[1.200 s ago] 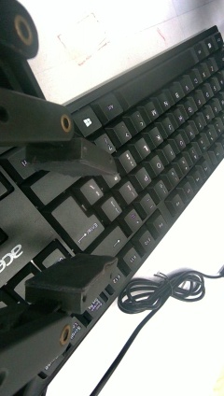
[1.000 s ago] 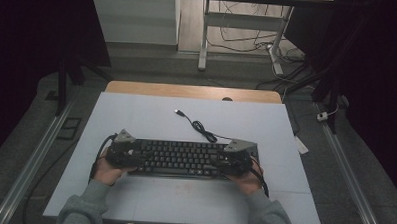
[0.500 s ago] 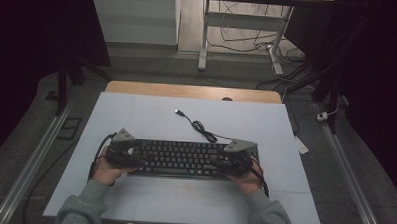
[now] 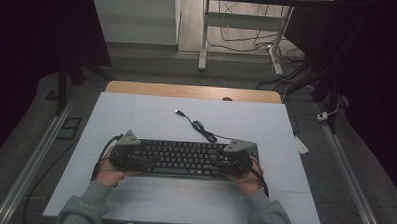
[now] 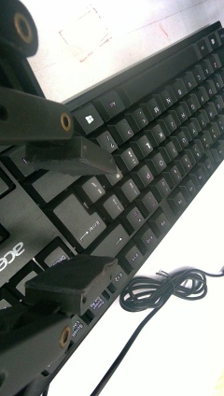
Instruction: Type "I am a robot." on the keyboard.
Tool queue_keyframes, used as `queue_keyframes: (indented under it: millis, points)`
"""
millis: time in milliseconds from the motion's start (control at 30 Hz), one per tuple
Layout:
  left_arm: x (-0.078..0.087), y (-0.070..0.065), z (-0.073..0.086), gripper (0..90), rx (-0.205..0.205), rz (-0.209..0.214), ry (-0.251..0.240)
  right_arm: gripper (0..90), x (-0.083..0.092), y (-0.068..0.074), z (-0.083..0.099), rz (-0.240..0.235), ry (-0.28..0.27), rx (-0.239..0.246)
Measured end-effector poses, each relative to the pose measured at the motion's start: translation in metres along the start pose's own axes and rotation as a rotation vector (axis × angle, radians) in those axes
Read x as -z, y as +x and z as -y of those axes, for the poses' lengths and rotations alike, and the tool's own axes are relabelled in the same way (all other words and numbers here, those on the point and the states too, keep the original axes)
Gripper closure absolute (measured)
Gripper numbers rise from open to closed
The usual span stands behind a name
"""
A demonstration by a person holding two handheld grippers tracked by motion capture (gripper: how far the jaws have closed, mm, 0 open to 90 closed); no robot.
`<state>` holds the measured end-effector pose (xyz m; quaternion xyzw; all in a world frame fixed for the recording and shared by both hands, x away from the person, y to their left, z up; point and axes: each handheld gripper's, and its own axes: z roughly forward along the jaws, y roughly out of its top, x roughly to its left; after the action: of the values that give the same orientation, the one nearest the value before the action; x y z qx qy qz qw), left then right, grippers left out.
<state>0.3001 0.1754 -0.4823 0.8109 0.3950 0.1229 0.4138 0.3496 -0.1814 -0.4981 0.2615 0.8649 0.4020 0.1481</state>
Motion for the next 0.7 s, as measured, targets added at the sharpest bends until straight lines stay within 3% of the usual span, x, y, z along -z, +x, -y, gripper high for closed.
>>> queue_keyframes:
  millis: [400,700]
  points:
    - [-0.009,-0.011,-0.001,38.0,-0.035,0.013,0.054,48.1,0.0,0.0,0.0,0.0,-0.001,0.001]
    - [-0.018,-0.024,-0.001,54.6,-0.086,0.04,0.088,48.1,0.001,0.0,-0.001,-0.004,-0.012,0.005]
